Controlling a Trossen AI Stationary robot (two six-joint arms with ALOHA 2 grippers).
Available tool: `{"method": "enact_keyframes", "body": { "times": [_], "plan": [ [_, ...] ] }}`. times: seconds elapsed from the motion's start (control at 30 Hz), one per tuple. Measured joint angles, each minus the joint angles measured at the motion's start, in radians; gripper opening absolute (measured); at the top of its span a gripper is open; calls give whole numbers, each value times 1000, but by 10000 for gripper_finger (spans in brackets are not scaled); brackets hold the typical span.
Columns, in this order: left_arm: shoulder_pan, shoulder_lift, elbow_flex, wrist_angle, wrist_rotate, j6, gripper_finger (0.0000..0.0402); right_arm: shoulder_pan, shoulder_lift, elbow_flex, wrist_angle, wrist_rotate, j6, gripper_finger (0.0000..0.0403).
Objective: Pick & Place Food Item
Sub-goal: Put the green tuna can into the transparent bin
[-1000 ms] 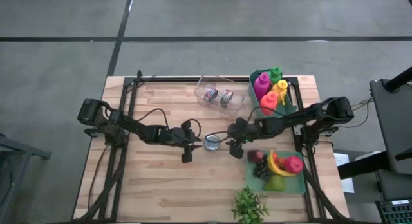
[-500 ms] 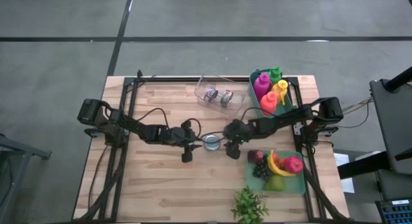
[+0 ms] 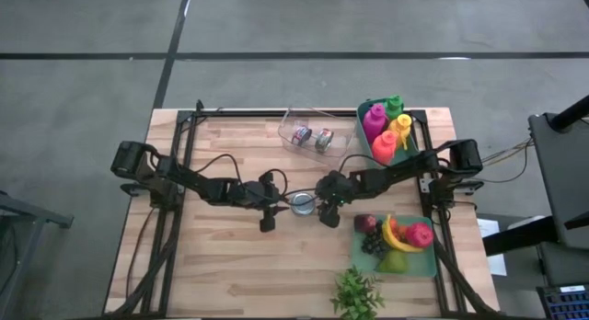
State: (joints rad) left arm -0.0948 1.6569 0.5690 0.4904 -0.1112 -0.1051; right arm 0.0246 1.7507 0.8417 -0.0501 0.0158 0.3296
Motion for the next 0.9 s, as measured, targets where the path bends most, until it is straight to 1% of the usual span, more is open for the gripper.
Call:
{"method": "enact_keyframes", "body": {
  "times": [0.4,0.6,0.9],
  "plan": [
    [5,0,1,0,0,0,129,-1,13,-1,20,3,-6,157],
    [5,0,1,-26,0,50,129,-1,36,0,35,5,-16,157],
    [18,0,1,-19,27,51,129,-1,37,3,37,5,-16,157]
  ]
}}
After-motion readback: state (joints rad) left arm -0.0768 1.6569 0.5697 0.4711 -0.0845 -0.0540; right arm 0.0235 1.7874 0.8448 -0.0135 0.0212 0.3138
